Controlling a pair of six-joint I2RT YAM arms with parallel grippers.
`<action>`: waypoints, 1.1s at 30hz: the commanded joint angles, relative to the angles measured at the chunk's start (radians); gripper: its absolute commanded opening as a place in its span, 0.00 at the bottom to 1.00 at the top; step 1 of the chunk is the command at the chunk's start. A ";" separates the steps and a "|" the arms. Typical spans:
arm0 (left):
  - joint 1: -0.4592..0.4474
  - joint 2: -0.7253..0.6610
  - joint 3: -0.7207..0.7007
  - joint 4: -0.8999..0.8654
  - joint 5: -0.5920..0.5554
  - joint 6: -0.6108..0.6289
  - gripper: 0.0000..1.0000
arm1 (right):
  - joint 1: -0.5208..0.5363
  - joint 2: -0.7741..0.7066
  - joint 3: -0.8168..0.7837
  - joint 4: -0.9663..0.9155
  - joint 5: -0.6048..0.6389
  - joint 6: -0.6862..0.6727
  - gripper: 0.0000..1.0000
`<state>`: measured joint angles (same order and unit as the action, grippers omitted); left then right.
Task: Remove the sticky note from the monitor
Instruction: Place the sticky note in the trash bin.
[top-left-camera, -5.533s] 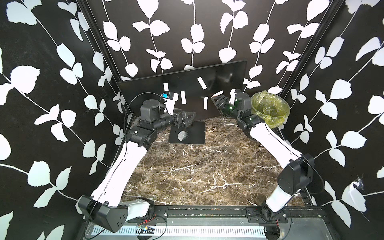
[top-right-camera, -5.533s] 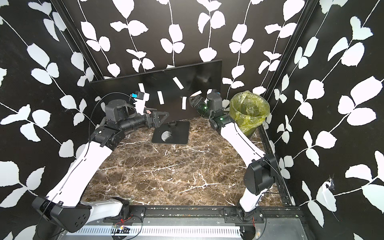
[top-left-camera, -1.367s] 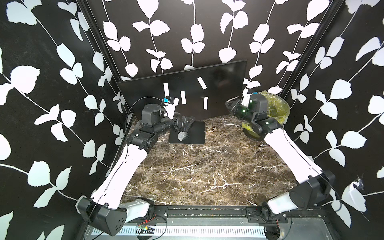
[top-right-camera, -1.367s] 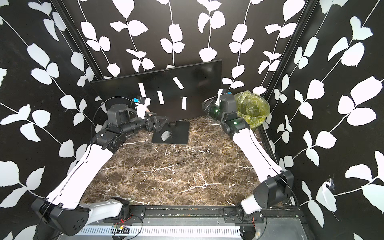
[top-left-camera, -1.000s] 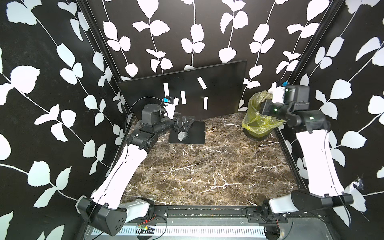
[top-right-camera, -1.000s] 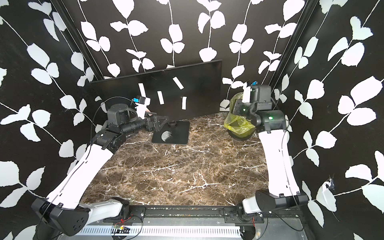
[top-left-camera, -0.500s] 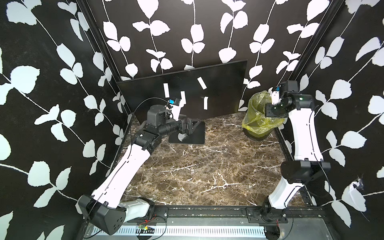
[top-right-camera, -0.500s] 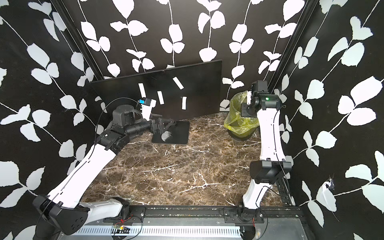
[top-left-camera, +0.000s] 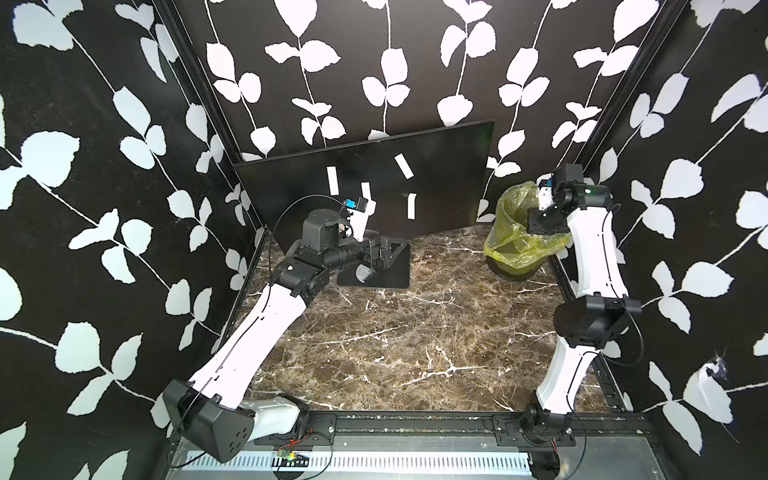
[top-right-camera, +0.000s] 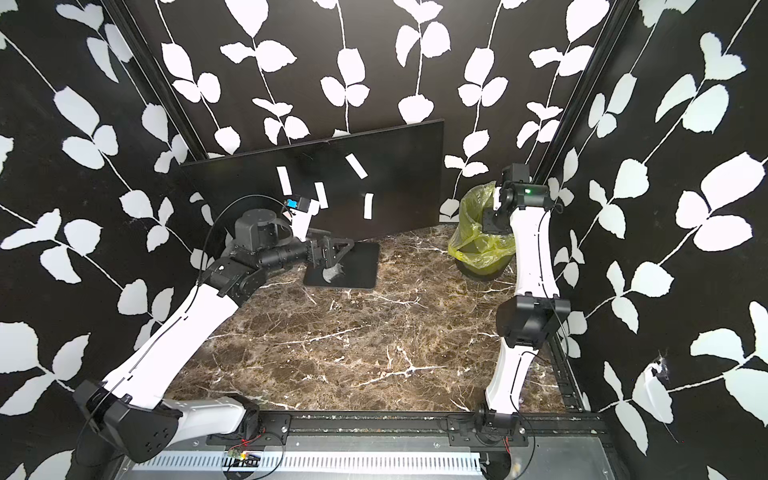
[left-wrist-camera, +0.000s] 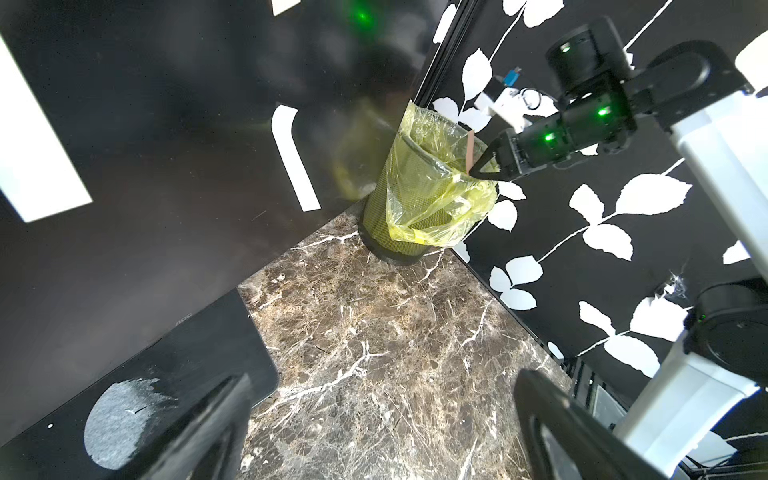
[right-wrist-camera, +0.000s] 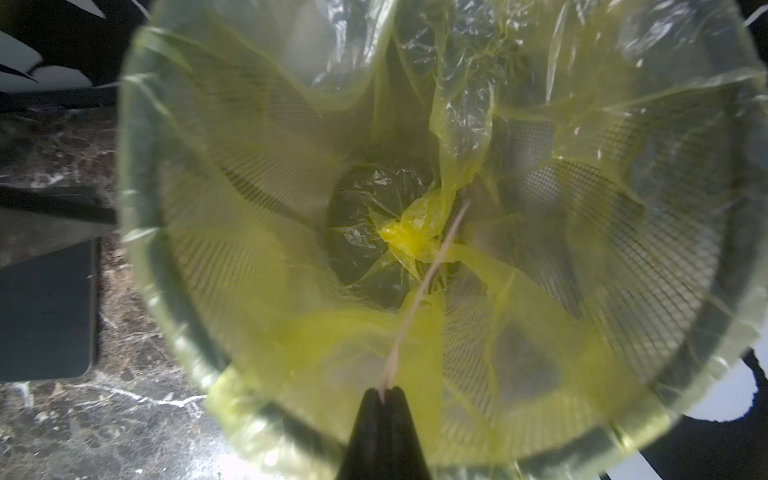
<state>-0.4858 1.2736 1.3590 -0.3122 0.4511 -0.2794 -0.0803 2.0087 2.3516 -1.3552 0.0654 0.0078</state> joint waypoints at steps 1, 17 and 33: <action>-0.006 -0.007 0.031 0.015 -0.004 0.007 0.99 | -0.012 0.021 0.038 0.028 0.047 -0.009 0.00; -0.007 0.001 0.029 0.003 -0.007 0.018 0.99 | -0.019 0.035 0.078 0.130 0.053 -0.006 0.70; -0.007 0.006 0.053 -0.054 -0.025 0.055 0.99 | 0.267 -0.365 -0.271 0.388 -0.201 0.134 0.80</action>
<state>-0.4877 1.2949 1.3872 -0.3428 0.4343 -0.2470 0.1249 1.7252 2.1807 -1.1133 -0.0147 0.0544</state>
